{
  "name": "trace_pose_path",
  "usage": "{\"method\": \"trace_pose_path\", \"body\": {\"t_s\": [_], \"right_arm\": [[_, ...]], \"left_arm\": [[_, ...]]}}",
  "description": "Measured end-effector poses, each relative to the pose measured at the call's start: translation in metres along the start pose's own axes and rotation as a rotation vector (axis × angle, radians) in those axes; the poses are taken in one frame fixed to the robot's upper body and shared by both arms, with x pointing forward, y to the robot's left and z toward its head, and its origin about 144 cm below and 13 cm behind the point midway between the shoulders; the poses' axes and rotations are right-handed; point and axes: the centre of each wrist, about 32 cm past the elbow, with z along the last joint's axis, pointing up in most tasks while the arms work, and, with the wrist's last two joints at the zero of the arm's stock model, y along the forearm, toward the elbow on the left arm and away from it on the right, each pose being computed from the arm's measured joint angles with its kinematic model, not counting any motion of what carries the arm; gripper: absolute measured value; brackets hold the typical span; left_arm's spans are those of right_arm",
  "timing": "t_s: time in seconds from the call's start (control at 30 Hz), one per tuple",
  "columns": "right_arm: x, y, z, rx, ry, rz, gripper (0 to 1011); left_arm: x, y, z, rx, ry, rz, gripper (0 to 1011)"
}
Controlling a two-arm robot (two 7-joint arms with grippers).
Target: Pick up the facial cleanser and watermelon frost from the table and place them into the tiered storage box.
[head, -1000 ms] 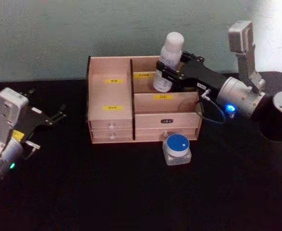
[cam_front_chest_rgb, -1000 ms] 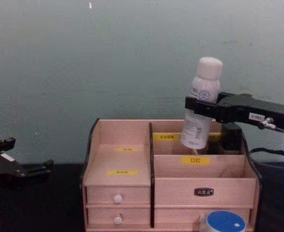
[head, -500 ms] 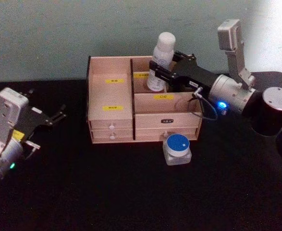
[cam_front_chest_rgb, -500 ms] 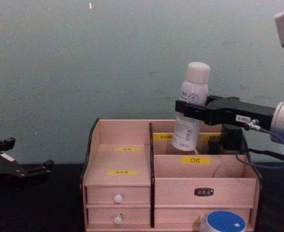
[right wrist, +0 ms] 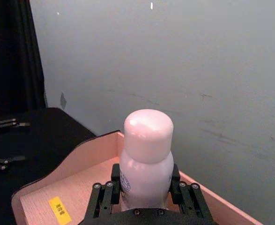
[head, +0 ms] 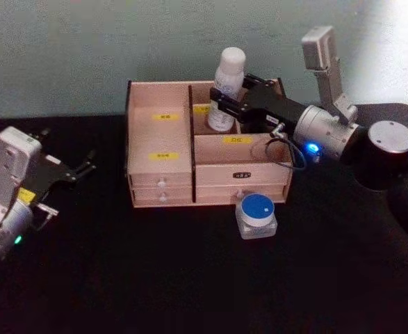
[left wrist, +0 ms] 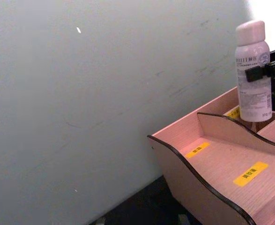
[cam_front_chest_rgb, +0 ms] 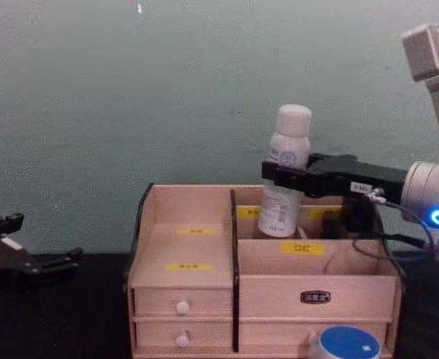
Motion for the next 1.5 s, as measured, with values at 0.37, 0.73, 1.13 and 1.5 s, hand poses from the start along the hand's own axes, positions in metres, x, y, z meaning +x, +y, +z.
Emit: {"method": "trace_pose_path", "body": {"t_s": [0.37, 0.73, 1.13, 1.5], "right_arm": [[0.000, 0.009, -0.005, -0.023, 0.001, -0.004, 589], [0.001, 0.012, -0.009, -0.045, 0.003, -0.010, 589], [0.001, 0.013, -0.014, -0.070, 0.006, -0.022, 589], [0.002, 0.012, -0.016, -0.086, 0.014, -0.036, 589]], "left_arm": [[0.000, 0.000, 0.000, 0.000, 0.000, 0.000, 1001], [0.000, 0.000, 0.000, 0.000, 0.000, 0.000, 1001], [0.000, 0.000, 0.000, 0.000, 0.000, 0.000, 1001], [0.000, 0.000, 0.000, 0.000, 0.000, 0.000, 1001]]}}
